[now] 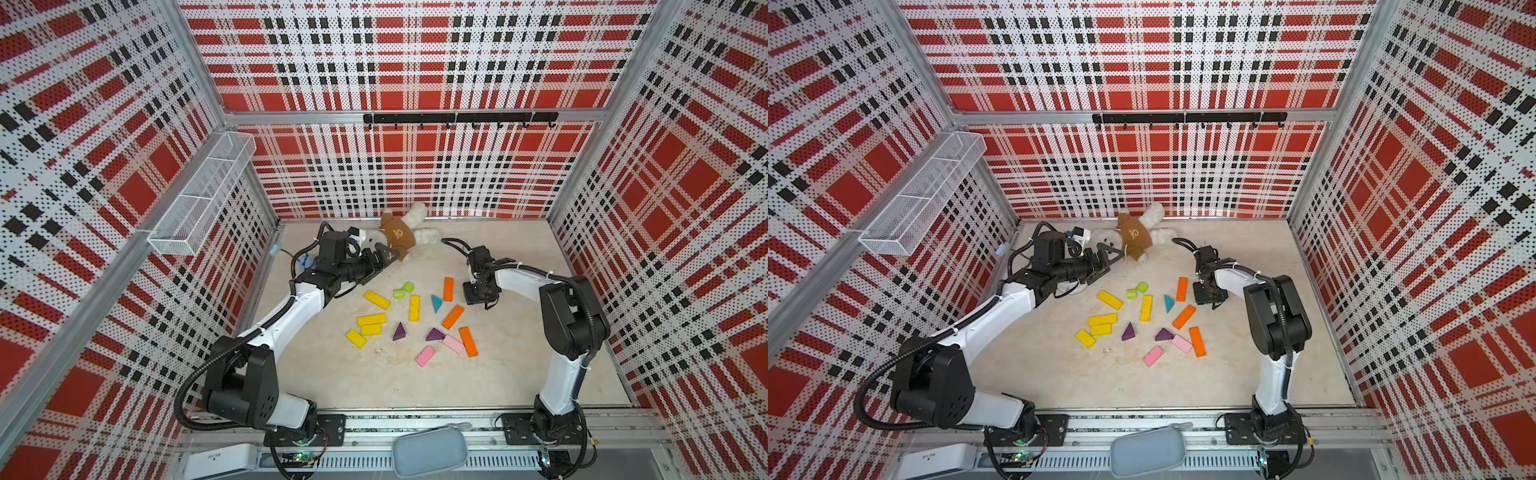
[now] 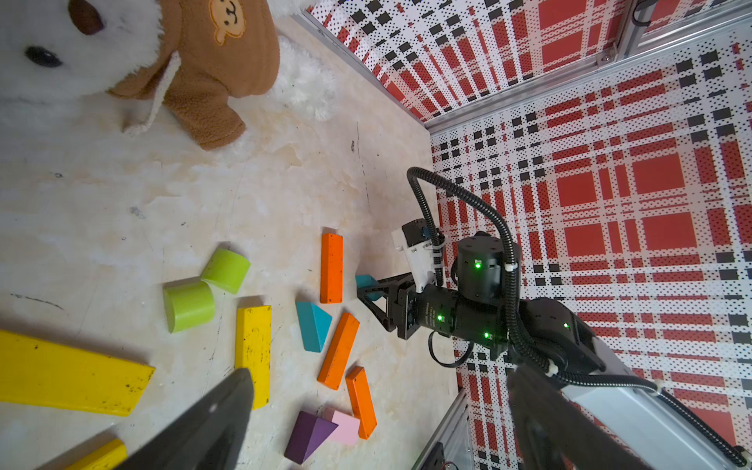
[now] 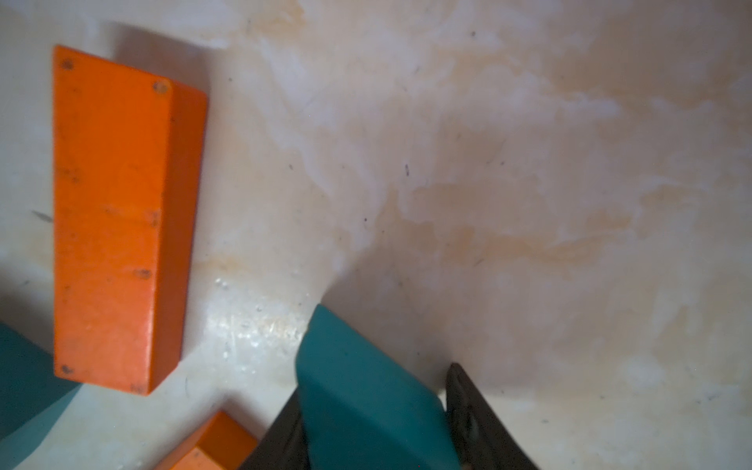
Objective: Assemble a carrot with building blocks
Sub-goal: Move the building block to the center of the board.
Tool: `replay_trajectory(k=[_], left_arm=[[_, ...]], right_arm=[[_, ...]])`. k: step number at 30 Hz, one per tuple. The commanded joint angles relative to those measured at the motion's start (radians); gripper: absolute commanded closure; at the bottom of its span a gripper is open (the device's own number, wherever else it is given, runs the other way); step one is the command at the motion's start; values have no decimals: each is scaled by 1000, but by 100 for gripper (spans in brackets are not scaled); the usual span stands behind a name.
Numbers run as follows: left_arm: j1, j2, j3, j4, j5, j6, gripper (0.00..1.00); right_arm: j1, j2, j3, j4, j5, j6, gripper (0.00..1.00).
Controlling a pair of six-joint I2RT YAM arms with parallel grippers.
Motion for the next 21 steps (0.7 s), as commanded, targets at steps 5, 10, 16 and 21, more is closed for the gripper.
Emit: replay_trajectory(k=[5,10,16,21], left_arm=[[-13,6,-3,18,12,-8,1],[-13,6,-2,19,13,-8,1],[-13,7,-1,20,15,-9,1],[-13,6,0,20,18,-11,1]], right_arm=[[-6,49,119,-36,45,61,54],[-21,125,226,-72,46,50,55],[-41,196,300,-116,27,27,54],[-48,209,301,-124,6,31,51]])
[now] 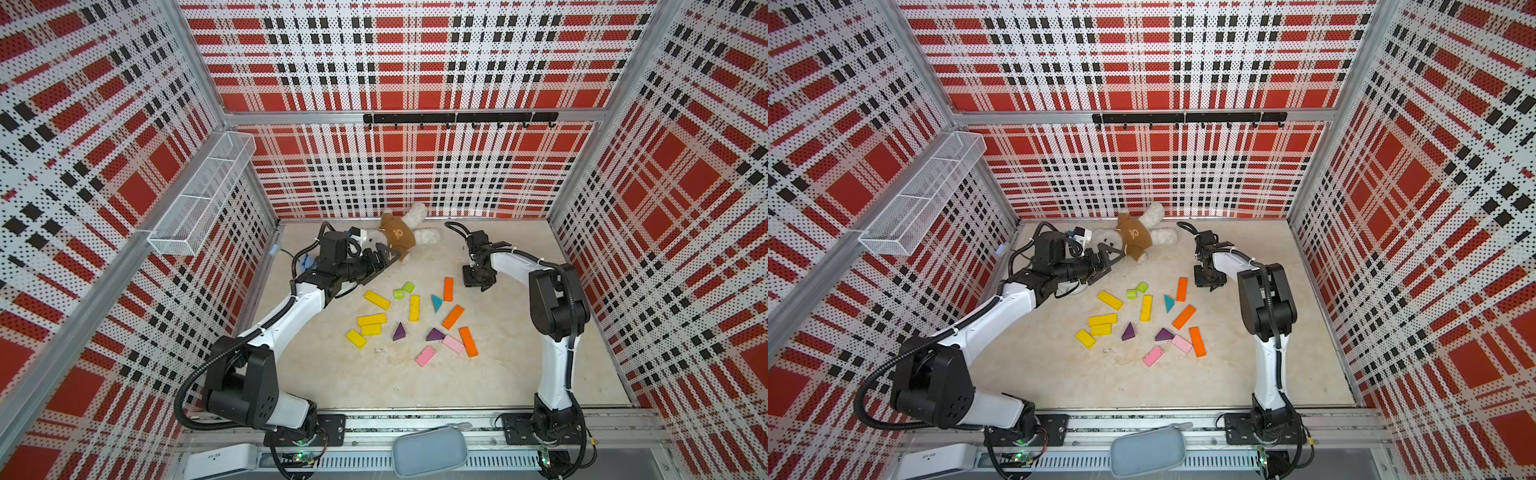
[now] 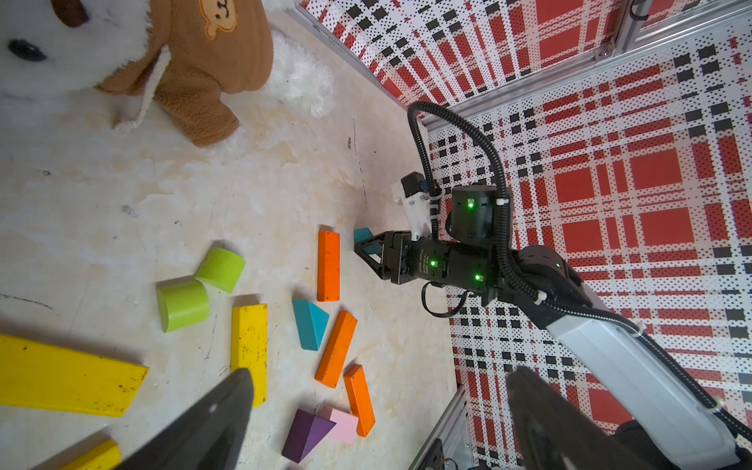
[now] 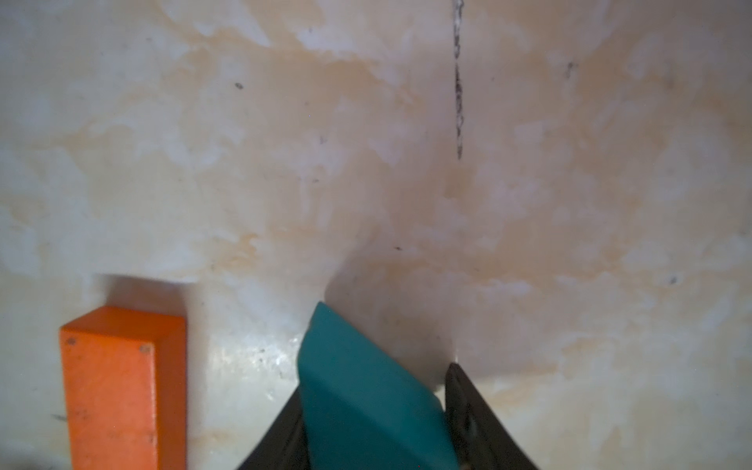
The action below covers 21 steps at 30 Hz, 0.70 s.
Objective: Assemble a carrot with building blocks
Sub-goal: Move the building block to the center of the board.
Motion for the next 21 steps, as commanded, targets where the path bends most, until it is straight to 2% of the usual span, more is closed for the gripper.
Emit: replay_trajectory(k=[1,5,9,14,21], left_arm=[[-7,6,0,18,13,-11,0],[-6,1,-1,18,15,-11,1],[-7,-5,-3,18,13,-11,0],[-7,-18,-7,19,-4,-8,0],[-2,-25,-10,20,-8,-10,0]], right_arm=[[1,20,12,-33,-10,-11,50],[0,9,14,-42,-11,-16,41],[1,-12,25,-62,2,-20,37],[12,-96,15,-70,6,-14,36],[125,-220,7,-61,48,20,39]])
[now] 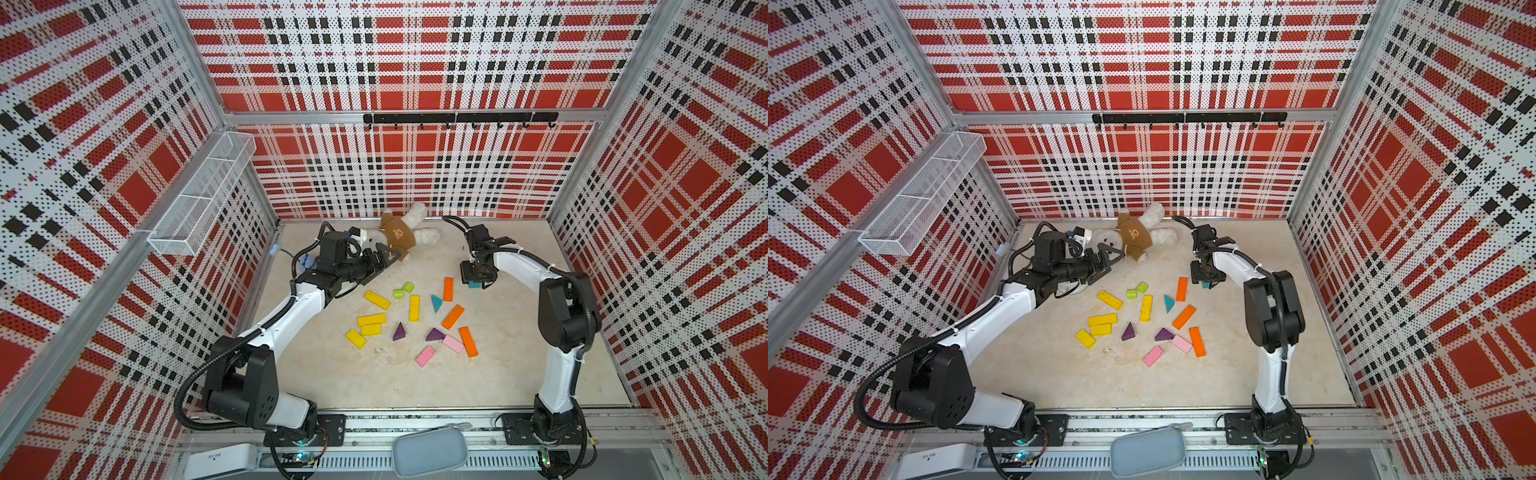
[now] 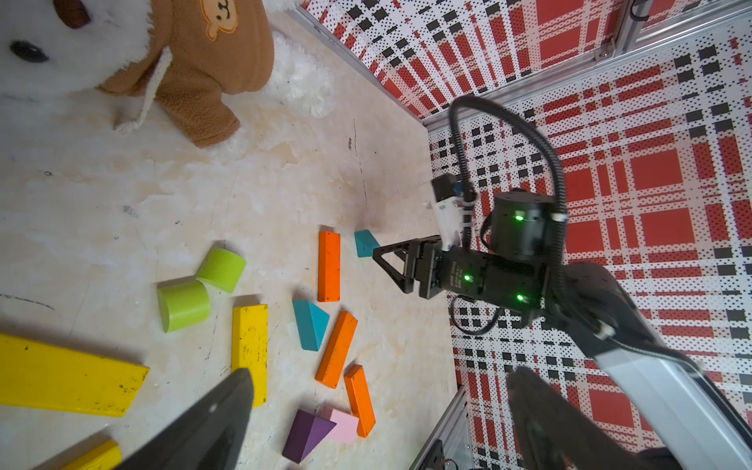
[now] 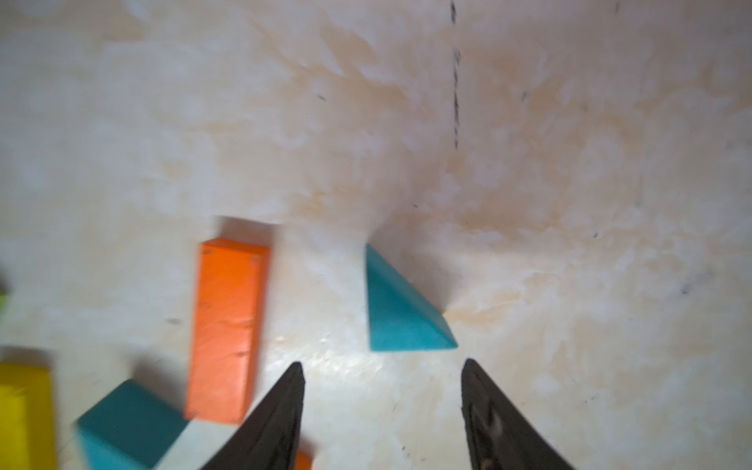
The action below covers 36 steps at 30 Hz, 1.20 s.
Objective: Assemble a carrot with building blocks
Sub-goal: Move the building block to the center of the board, then pick up the building block from the center of the board.
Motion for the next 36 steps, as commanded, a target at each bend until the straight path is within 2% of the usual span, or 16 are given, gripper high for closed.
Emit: replay_trajectory(k=[1,8,16,23,29,33,36], left_arm=[[1,-28,-10,19,-7,-9,0],[44,-41,-25,27,-26,-26,1],[127,-45,-57,62,-42,-68,0],[142,-37,-59,70,-33,-72,1],[140,-36,-59,78,-21,-80,1],[138,-35,-58,81,-19,-83,0],[129,-36,-60,81,-20,-79,0]], right_arm=[[64,-68,5,12,24,28,41],[205,-57,26,91,-12,97,48],[328,120,168,124,-54,122,52],[347,274,331,49,-39,29,45],[360,299,338,31,-43,16,41],[360,338,381,2,21,45,43],[361,368,413,-14,4,40,45]])
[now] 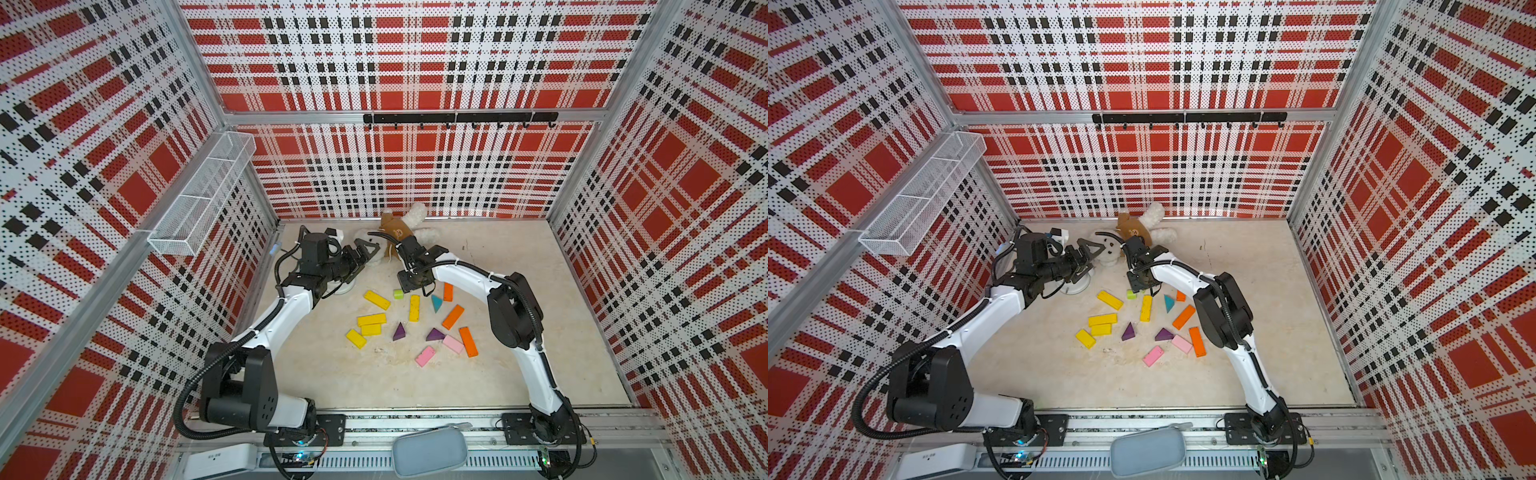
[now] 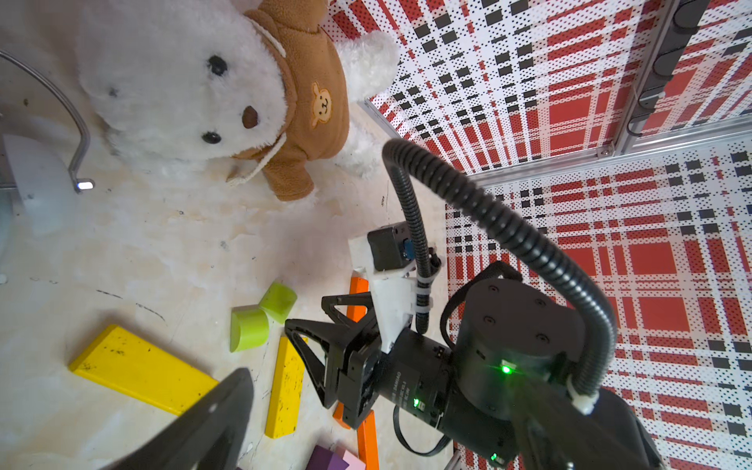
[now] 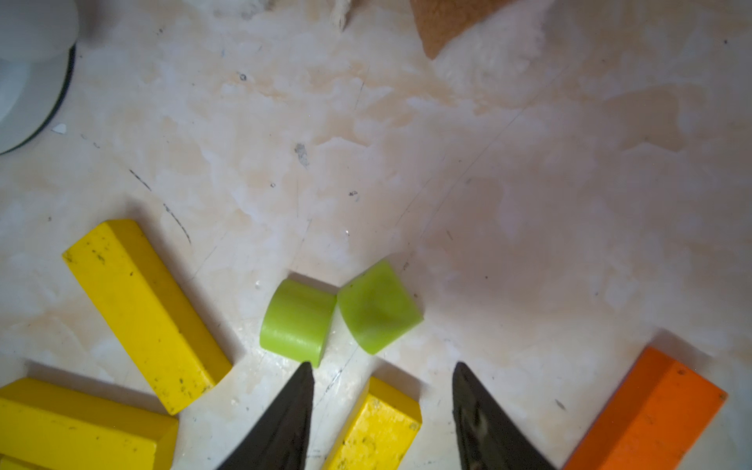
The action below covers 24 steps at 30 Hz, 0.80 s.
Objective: Assemble a carrot with building blocks
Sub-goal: Pick up the building block from the center of the board.
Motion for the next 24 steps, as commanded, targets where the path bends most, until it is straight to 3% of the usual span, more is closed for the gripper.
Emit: replay_trajectory(k=[1,24], left_arm=[[-10,-11,-6,31,8,-11,0],[-20,5,-3,33,18,-11,0]], right_arm=[[5,43,38,-25,17,1,45],[-5,67,1,-36,14,-53,45]])
